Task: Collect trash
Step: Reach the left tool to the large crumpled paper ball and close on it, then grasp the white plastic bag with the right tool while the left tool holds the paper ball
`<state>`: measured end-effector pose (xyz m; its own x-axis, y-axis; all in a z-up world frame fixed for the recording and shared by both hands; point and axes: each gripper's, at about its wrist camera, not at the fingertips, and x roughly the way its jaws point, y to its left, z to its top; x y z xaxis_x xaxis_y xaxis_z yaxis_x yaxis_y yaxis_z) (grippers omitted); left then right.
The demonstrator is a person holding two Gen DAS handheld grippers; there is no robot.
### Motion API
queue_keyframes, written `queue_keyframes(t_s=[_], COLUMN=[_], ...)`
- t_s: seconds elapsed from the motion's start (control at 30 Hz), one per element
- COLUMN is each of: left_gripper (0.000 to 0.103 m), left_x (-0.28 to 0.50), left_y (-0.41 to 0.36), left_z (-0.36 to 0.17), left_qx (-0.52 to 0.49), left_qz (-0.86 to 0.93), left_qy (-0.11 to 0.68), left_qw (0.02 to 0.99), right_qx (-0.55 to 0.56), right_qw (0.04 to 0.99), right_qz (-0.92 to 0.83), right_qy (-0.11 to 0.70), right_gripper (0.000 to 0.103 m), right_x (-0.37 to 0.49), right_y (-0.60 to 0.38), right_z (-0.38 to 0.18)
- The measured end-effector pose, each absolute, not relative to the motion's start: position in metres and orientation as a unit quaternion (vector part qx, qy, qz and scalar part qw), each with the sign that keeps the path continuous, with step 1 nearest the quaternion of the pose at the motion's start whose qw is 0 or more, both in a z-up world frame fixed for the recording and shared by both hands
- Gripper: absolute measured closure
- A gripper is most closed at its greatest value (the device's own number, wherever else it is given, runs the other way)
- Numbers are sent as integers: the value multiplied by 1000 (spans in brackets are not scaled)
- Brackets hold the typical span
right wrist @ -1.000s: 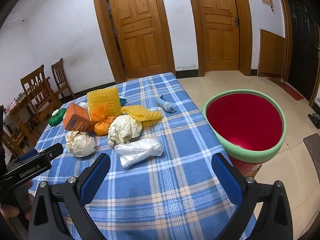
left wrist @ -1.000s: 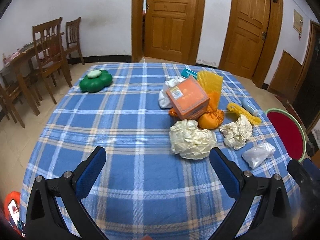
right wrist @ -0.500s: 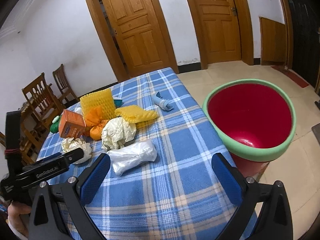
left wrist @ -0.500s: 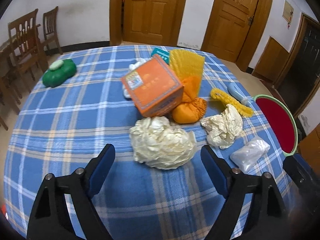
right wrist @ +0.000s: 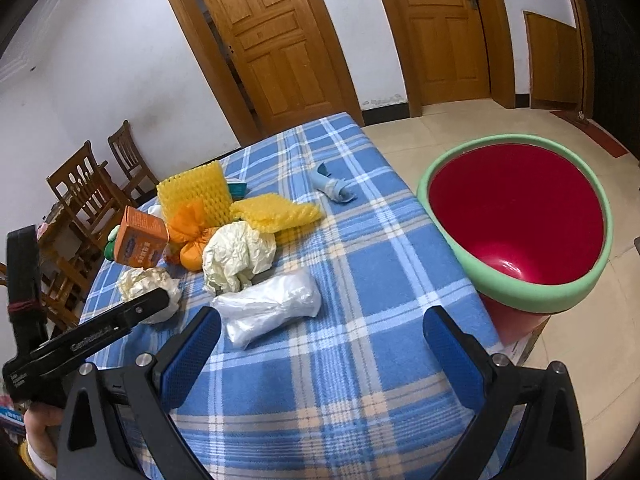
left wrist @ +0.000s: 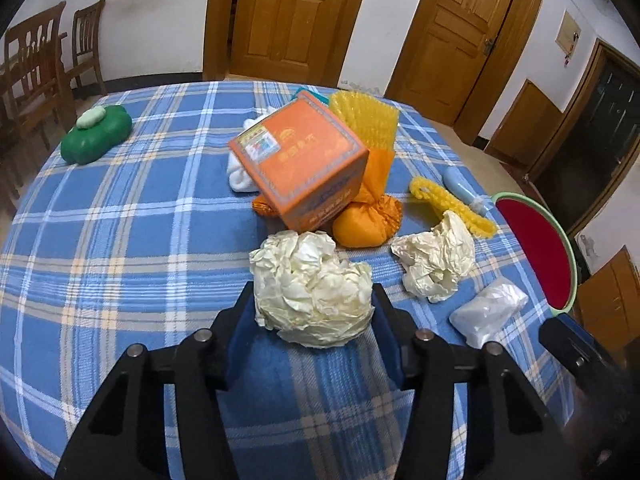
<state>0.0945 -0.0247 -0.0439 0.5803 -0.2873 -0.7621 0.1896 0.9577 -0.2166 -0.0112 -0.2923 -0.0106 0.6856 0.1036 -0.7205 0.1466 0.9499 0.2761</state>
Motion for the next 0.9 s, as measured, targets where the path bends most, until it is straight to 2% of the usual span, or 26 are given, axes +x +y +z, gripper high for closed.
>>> queue_keyframes(t_s=[0.47, 0.77, 0.9], left_gripper=[48, 48, 48], left_x=[85, 98, 105], left_y=[39, 74, 81], left_z=[-11, -23, -34], left_qx=[-70, -78, -84], left_qz=[-82, -52, -56], left_qy=[396, 385, 389], left_qw=[912, 918, 916], right_qx=[134, 100, 86], right_qw=[898, 891, 891], right_qz=[6, -18, -38], right_qy=[419, 443, 444], right_gripper=[0, 0, 6], right_x=[17, 38, 44], right_y=[-262, -239, -234], right_z=[-23, -37, -41])
